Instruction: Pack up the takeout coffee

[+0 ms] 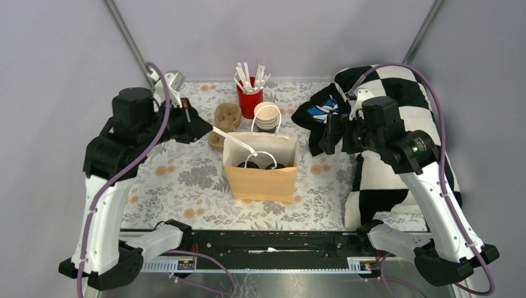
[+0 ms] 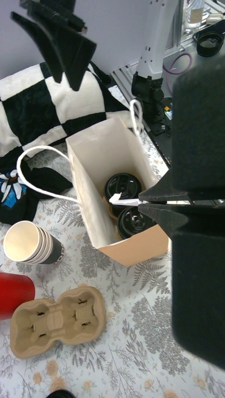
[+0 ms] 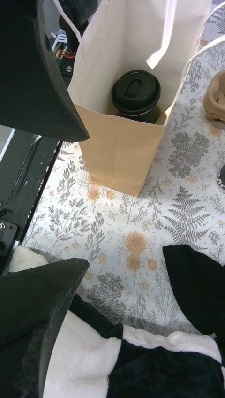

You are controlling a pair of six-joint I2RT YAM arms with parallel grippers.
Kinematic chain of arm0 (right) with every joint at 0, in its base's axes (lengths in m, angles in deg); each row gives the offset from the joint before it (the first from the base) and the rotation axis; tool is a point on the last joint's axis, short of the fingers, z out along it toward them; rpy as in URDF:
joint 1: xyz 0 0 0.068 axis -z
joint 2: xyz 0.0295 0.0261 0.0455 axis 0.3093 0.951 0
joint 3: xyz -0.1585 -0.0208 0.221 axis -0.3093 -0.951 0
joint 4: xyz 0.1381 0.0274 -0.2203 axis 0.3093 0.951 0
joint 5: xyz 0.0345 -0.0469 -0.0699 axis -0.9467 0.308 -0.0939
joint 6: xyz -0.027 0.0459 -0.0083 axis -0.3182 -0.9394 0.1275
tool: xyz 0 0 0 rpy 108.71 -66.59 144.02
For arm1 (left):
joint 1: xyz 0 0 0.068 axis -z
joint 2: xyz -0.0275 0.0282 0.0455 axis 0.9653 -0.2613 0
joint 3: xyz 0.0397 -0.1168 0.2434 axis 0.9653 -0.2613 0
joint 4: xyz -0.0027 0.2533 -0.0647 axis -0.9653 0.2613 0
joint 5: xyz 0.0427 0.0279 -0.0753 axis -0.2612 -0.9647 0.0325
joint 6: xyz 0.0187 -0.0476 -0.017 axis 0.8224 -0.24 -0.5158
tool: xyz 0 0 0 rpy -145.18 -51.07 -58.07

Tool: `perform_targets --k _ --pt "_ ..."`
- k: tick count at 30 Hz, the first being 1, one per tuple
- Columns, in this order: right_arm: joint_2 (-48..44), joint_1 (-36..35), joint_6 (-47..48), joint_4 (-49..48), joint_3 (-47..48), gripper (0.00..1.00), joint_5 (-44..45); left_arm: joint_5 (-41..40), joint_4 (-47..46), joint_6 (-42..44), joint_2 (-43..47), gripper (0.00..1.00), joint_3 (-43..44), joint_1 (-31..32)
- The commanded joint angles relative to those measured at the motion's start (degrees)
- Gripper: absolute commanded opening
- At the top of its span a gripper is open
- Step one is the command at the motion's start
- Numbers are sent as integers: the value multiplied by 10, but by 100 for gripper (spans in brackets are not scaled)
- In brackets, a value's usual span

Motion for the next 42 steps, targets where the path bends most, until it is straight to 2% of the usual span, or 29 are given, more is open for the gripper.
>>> perform_targets --k 1,3,7,11,15,19,22,25,26,28,33,35,37,40,42 --pt "-23 3 -19 0 -10 100 0 3 -72 8 -24 0 -8 18" --pt "-28 2 -20 0 -14 100 5 -27 -72 19 -40 0 -3 47" --pt "-26 2 -18 1 -17 100 5 -138 -78 33 -79 0 5 141" --pt "-17 2 -14 1 -11 100 6 -235 -87 43 -115 0 1 195" --pt "-10 3 -13 -2 -10 100 4 -243 -105 48 -140 0 -22 215" --pt "0 2 -12 -9 -21 100 -3 -197 -131 49 -172 0 -35 228" --pt "9 3 -8 -11 -27 100 -6 -144 -143 52 -190 16 -34 229" --pt "21 3 -5 -12 -23 100 -9 -117 -142 65 -193 46 -25 228" --pt "25 2 -5 -11 -19 100 -11 -121 -135 71 -193 55 -17 227" --pt "34 3 -3 -8 -10 100 -12 -138 -123 82 -191 62 1 216" --pt "59 2 20 -2 3 100 -1 -100 -178 36 -189 64 15 120" --pt "68 3 30 1 8 100 13 -126 -213 11 -200 66 14 88" --pt "79 3 34 -1 13 100 29 -150 -253 -14 -228 73 19 48" --pt "95 2 34 -6 22 100 38 -151 -285 -45 -310 68 69 -4" --pt "108 2 33 -7 30 100 40 -143 -296 -29 -386 64 127 -12"
